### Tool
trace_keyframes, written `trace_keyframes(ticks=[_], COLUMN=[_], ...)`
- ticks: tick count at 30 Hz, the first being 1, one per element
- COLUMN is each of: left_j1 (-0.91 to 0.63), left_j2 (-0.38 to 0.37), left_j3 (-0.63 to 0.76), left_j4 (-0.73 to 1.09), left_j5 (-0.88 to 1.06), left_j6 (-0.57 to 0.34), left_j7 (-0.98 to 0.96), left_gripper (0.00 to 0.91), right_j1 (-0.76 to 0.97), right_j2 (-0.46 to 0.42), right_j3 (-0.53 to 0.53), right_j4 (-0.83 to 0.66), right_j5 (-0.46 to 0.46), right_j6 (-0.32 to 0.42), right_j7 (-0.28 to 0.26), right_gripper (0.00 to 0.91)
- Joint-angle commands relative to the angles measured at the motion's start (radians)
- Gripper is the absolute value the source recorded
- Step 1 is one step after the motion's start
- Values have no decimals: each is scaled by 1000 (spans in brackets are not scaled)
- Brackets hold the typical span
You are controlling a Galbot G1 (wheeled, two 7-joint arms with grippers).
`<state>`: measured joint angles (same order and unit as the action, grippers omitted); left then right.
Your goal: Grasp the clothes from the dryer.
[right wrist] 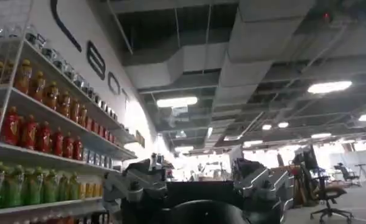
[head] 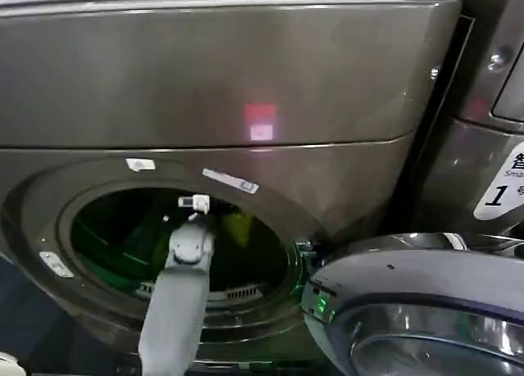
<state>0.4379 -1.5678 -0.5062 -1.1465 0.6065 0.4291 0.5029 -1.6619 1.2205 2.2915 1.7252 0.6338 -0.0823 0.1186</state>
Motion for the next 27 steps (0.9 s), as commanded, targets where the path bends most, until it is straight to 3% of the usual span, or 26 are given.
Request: trace_keyframes(ticks=[1,5,11,18,27], left_j1=[-111,-140,-172,-203,-210], left_j2=[-1,9,21,28,38], left_j3=[-54,-66,-64,-62,-37], left_j4=[99,117,136,207,269], left_j5=[875,881,854,836,681], left_j6=[-501,-585,-632,-606,-501], left_j7=[700,803,845,845,844], left_gripper=[907,907,907,907,907], right_j1=[-7,-7,-1,-3,4], right_j2=[13,14,23,20,29], right_j3=[0,0,-10,-7,-16], right_j4=[3,-2,7,2,14], right_j5=[-1,-7,-23,-23,-38], right_j6=[3,6,9,12,21], right_j7=[-3,-3,-5,-4,-6], right_gripper=[907,907,907,907,907])
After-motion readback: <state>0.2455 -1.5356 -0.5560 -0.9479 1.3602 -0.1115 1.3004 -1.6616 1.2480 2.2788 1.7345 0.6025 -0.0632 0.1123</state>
